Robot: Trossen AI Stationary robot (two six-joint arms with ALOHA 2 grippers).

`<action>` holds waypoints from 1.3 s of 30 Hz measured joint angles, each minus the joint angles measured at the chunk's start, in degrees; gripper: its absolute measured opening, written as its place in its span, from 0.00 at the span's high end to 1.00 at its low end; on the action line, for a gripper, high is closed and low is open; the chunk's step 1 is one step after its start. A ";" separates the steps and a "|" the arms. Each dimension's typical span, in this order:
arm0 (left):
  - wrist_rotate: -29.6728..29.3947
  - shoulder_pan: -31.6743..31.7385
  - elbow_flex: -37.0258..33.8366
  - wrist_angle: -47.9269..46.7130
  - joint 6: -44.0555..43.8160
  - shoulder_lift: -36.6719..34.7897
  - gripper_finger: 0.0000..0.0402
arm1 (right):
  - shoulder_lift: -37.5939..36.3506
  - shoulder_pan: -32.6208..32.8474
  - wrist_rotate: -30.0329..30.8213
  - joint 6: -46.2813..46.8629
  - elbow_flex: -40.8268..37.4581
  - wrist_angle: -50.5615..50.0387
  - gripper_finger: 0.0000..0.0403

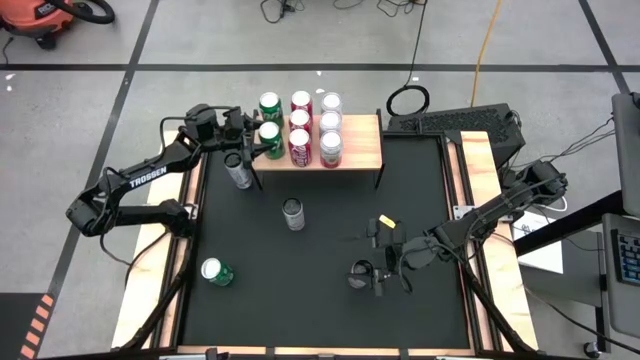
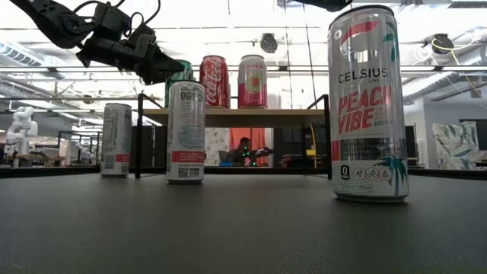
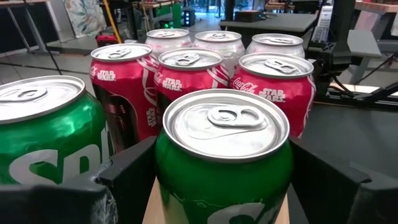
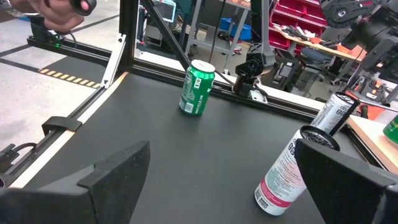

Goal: Place canned beverage on shelf
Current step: Put the top green soda can on the shelf aligned with the other green soda can

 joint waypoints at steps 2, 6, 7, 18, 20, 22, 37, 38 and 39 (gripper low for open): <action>0.15 0.00 0.00 -0.03 -0.09 0.00 0.20 | 0.00 0.00 0.00 0.02 0.00 0.00 0.06; 0.30 0.00 -0.05 -0.20 -0.10 0.04 0.17 | 0.00 0.00 0.00 0.02 0.00 0.00 0.06; 0.33 0.00 -0.12 -0.43 -0.16 0.07 0.16 | 0.00 0.00 0.00 0.03 0.00 0.00 0.06; 0.32 0.00 -0.15 -0.09 0.28 -0.98 0.02 | 0.00 0.01 0.00 0.65 0.00 -0.01 0.06; 0.00 0.00 -0.15 -0.03 0.29 -2.36 0.02 | 0.00 0.01 -0.02 0.90 0.00 -0.22 0.06; -0.17 0.00 -0.15 0.14 0.21 -4.02 0.02 | 0.00 0.01 -0.02 1.12 0.00 -0.35 0.06; -6.91 -8.40 -0.07 -2.22 -4.47 -24.54 0.02 | -0.35 0.02 0.08 -0.33 0.00 -1.11 0.06; -6.90 -10.03 -0.07 -3.38 -4.72 -25.36 0.02 | -0.59 0.02 0.09 -0.82 0.00 -1.09 0.06; -6.94 -11.76 -0.07 -4.63 -4.79 -26.05 0.02 | -0.84 0.02 0.15 -1.28 0.00 -1.07 0.06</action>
